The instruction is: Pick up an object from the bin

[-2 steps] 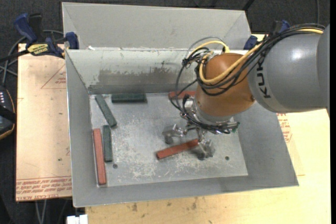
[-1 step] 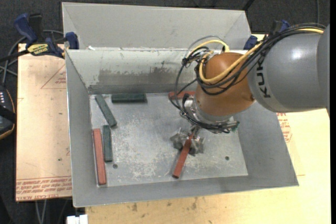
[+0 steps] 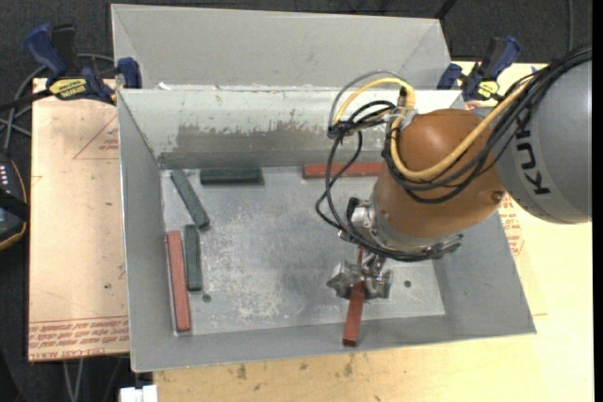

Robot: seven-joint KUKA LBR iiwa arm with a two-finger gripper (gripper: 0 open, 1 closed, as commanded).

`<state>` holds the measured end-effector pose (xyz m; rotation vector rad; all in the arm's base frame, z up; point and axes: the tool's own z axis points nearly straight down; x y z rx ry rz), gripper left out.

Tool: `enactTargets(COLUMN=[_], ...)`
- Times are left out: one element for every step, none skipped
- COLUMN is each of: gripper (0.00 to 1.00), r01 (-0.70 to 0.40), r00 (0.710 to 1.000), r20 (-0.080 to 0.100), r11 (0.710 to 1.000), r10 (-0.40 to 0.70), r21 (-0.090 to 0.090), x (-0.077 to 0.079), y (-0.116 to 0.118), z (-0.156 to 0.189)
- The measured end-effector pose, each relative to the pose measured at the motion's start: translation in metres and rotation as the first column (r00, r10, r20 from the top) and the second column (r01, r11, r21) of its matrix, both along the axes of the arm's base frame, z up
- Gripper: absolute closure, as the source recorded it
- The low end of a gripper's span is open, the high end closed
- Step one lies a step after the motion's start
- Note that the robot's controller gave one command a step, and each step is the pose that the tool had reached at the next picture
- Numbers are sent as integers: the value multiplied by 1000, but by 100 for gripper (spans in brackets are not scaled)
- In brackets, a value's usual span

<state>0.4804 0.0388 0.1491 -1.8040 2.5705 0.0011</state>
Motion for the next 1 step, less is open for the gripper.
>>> enactTargets(gripper=[100], r01=[52], r00=[999], r20=[10], r11=[999], r10=[-52], r21=[1], x=[4], y=[-9], z=[88])
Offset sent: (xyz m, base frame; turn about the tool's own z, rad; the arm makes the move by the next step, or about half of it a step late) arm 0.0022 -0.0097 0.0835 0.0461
